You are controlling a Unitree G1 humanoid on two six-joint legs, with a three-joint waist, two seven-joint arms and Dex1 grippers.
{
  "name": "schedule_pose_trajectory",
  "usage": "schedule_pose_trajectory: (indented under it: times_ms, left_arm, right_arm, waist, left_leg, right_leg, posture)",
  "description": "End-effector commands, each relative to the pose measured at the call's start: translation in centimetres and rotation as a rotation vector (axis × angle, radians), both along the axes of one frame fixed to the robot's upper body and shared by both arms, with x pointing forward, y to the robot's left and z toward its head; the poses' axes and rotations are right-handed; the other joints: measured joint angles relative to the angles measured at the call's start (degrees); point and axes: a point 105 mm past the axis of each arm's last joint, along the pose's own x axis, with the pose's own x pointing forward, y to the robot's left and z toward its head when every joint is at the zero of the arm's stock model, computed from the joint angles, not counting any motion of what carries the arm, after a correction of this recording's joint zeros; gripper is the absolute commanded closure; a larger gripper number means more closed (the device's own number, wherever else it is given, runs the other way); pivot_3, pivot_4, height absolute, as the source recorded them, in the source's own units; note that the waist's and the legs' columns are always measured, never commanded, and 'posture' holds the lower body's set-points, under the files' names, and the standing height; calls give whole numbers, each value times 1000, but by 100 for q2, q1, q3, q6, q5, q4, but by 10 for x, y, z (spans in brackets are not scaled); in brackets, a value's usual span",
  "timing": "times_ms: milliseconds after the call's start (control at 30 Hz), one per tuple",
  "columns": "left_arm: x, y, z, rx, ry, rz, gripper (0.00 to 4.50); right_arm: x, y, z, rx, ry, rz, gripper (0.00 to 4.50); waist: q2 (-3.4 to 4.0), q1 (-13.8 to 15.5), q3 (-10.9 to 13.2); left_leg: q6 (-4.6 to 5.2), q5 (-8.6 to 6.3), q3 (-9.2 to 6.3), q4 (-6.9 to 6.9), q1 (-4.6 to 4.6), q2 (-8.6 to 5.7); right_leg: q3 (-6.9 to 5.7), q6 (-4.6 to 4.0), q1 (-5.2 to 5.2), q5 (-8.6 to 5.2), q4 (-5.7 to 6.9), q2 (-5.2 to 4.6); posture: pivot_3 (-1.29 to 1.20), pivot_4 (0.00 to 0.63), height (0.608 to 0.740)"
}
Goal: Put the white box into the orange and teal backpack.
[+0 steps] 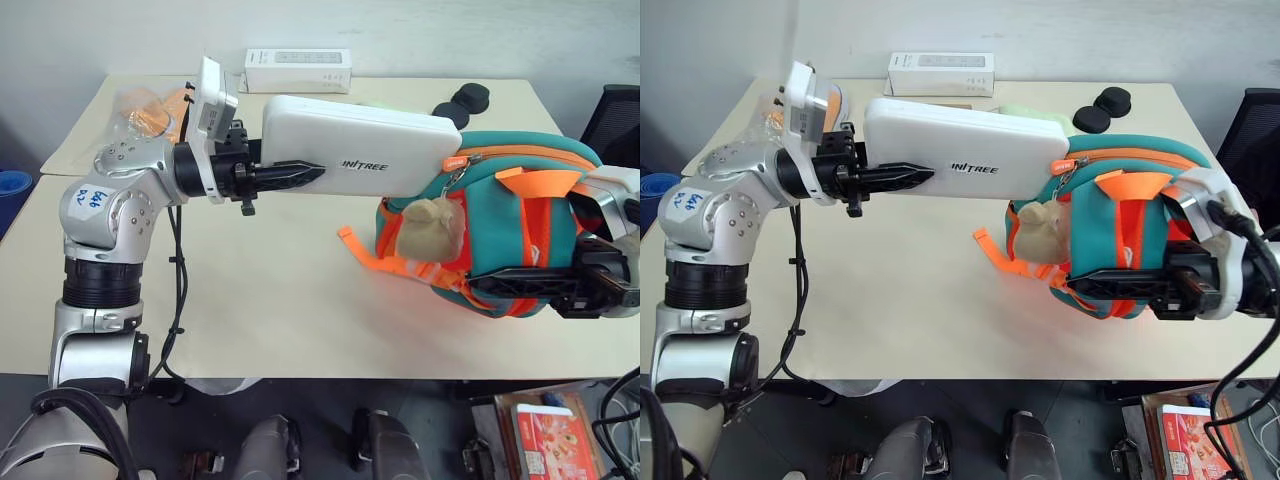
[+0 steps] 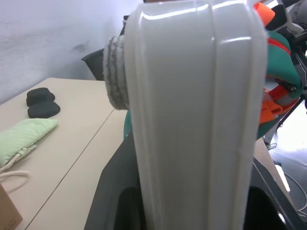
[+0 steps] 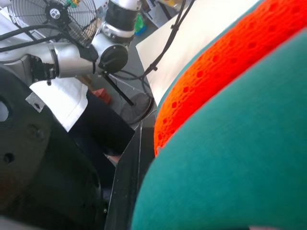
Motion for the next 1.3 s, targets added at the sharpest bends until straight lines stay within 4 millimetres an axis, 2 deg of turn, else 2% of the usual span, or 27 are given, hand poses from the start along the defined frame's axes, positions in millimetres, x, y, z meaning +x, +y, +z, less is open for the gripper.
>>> schedule_pose_trajectory:
  times_ms: [33,167,400,667,867,1000,1133,1300]
  left_arm:
    - [-4,11,30,-58,-70,-4,3151]
    - [-5,16,38,-73,-75,-8,3151]
    - [-17,1,22,-9,-78,-105,3151]
    - [-23,-5,9,39,-74,-138,3151]
    - [-19,-5,-8,181,-116,-159,3151]
    - [-9,-8,-14,244,-156,-142,3151]
    - [-1,-36,-12,195,-169,-167,3151]
    - [8,-100,-33,126,-104,-204,3151]
  right_arm:
    - [-18,2,17,9,-71,66,4480]
    - [-20,1,18,3,-79,64,4480]
    - [-16,-4,29,-10,-97,57,4480]
    - [0,-6,19,-52,-101,3,4480]
    - [7,-5,13,-78,-107,-1,4480]
    - [7,-2,13,-78,-114,20,4480]
    - [5,5,12,-70,-126,48,4480]
    - [5,12,8,-49,-134,52,4480]
  waist:
    - [0,9,0]
    - [-1,14,0]
    - [-3,11,2]
    - [-4,7,2]
    - [-5,3,3]
    - [-5,0,3]
    - [-5,47,3]
    - [-8,66,4]
  left_leg:
    - [1,0,0,1,-1,-1]
    - [3,1,-1,2,0,0]
    - [4,1,-1,1,-1,-1]
    - [4,2,-1,7,1,0]
    - [4,2,-1,9,1,-1]
    - [4,2,-1,9,1,-1]
    - [5,2,-2,10,-1,-2]
    - [14,1,-5,13,-3,-7]
  right_leg:
    - [0,0,0,0,0,0]
    - [-1,0,0,0,2,1]
    - [-1,0,0,0,2,3]
    - [1,0,0,0,8,2]
    - [-2,0,1,0,7,5]
    - [-2,0,0,0,7,4]
    - [-4,0,1,0,7,2]
    - [-6,2,3,1,6,-3]
  posture:
    - [0,150,740]
    - [0,150,740]
    - [0,150,740]
    - [0,150,740]
    - [0,150,740]
    - [0,150,740]
    - [0,150,740]
    - [0,150,740]
